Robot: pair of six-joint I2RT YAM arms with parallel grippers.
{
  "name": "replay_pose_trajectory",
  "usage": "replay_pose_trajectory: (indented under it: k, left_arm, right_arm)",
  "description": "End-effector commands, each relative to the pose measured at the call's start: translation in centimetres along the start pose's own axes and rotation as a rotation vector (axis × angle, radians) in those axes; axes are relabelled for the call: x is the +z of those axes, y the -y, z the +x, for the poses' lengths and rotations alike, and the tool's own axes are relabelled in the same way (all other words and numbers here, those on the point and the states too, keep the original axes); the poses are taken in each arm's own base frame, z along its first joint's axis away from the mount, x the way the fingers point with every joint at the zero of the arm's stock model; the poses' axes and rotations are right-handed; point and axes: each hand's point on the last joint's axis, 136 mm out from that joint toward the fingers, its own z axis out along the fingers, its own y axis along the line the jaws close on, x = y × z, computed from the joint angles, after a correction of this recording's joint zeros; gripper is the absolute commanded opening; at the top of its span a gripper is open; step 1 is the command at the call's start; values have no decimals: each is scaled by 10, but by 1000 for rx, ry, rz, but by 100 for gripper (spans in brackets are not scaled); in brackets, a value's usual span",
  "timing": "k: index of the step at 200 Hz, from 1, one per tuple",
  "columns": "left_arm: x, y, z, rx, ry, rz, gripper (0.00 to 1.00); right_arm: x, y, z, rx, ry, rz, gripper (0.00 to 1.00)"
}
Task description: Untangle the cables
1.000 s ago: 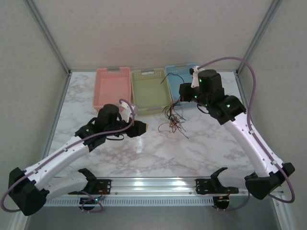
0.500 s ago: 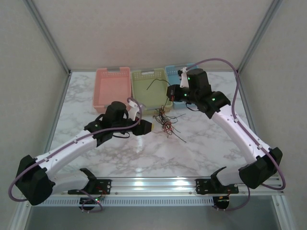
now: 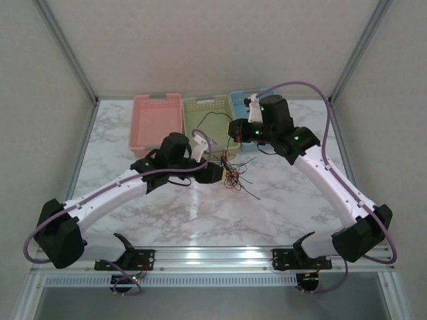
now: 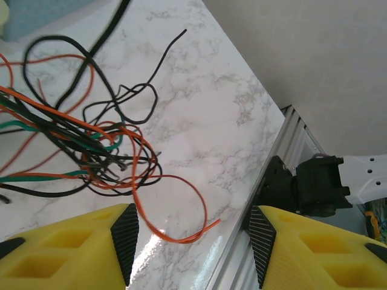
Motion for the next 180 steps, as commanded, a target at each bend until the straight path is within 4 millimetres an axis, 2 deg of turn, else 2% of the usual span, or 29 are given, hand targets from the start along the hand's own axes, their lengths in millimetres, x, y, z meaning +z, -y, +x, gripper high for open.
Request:
replay_pose_trajectory:
  k: [1,7,22,61,96,180]
  left_arm:
    - [3,16,-12,-11,50,50,54]
    - [4,14,-14,-29,65,42,54]
    - [10,8,-20,-88,103,17,62]
    - [28,1,-22,-132,127,-65,58]
    - [30,-22,-22,-163,148,-180,56]
    - [37,-17,-37,-205,215,-163,49]
  right_arm:
    - [-3,-13,-11,1,22,-45,0]
    - [-4,-13,-11,3,21,-45,0]
    - [-3,-12,-10,14,19,-47,0]
    - [-5,-16,-11,31,31,-67,0]
    - [-9,-18,-13,28,35,-67,0]
    - [-7,-15,-8,36,29,-60,0]
